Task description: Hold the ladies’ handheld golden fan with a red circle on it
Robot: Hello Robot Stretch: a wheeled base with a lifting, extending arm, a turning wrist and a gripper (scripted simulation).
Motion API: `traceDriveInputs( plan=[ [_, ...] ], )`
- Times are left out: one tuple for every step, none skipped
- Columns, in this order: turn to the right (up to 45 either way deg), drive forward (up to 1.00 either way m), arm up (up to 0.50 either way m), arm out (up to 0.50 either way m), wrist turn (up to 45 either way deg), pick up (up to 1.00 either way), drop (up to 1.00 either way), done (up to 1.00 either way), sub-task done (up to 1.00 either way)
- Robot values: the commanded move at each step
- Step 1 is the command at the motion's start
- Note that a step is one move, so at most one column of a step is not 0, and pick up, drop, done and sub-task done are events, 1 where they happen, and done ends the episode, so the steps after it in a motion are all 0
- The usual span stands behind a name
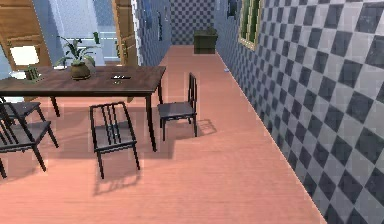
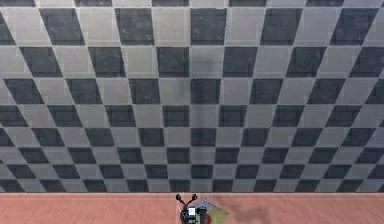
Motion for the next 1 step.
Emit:
traceDriveInputs(
  plan=[
    [0.0, 0.0, 0.0, 0.0, 30.0, 0.0, 0.0, 0.0, 0.0]
  ],
)
